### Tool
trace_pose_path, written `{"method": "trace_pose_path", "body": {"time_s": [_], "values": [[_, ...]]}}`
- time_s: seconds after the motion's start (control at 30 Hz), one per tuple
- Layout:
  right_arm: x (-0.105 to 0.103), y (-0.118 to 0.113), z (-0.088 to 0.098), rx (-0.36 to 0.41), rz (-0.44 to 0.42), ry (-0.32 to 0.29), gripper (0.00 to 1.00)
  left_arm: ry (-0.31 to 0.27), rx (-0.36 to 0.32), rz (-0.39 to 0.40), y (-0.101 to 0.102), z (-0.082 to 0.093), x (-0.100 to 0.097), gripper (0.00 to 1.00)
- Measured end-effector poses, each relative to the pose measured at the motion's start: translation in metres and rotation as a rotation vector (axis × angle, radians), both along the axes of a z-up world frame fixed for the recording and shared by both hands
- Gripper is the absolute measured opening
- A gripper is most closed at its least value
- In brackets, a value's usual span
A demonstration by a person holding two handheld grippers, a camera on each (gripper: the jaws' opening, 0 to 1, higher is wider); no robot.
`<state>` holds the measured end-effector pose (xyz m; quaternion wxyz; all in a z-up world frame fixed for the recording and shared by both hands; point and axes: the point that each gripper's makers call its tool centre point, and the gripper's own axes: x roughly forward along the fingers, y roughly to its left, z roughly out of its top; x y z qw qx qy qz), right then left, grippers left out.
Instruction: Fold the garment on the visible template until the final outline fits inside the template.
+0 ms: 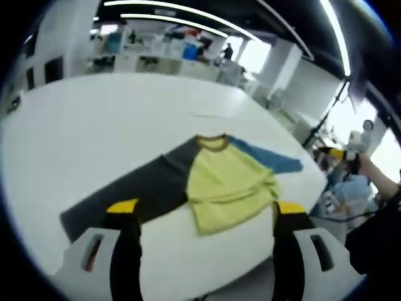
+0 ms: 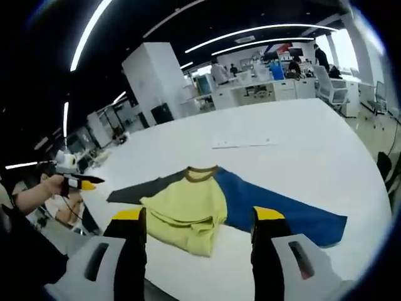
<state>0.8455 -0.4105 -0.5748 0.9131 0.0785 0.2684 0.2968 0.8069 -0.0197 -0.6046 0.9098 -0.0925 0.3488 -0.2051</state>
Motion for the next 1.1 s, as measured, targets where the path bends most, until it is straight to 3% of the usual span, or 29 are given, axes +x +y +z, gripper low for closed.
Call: {"method": "trace_pose_path", "body": {"time_s": [0.23,0.4,0.57,0.83,1.1], "values": [[-0.016,-0.015,0.016,0.016,-0.059,-0.023,0.79,-0.032,0.004,-0.013,-0.004,0.023,-0.020,0.96],[-0.035,-0.025,0.020,0.039,-0.125,-0.023,0.87,-0.050,-0.010,-0.009,-0.005,0.036,-0.036,0.99],[-0.054,-0.036,0.018,-0.015,-0.137,-0.042,0.89,-0.023,0.013,-0.016,0.003,0.032,-0.056,0.99],[-0.079,-0.048,0.014,0.027,-0.154,-0.023,0.99,0.016,0.003,0.052,0.025,0.022,-0.080,0.99],[-0.089,-0.059,0.006,0.024,-0.190,0.004,1.00,0.040,-0.017,0.104,0.033,0.013,-0.089,0.98]]}}
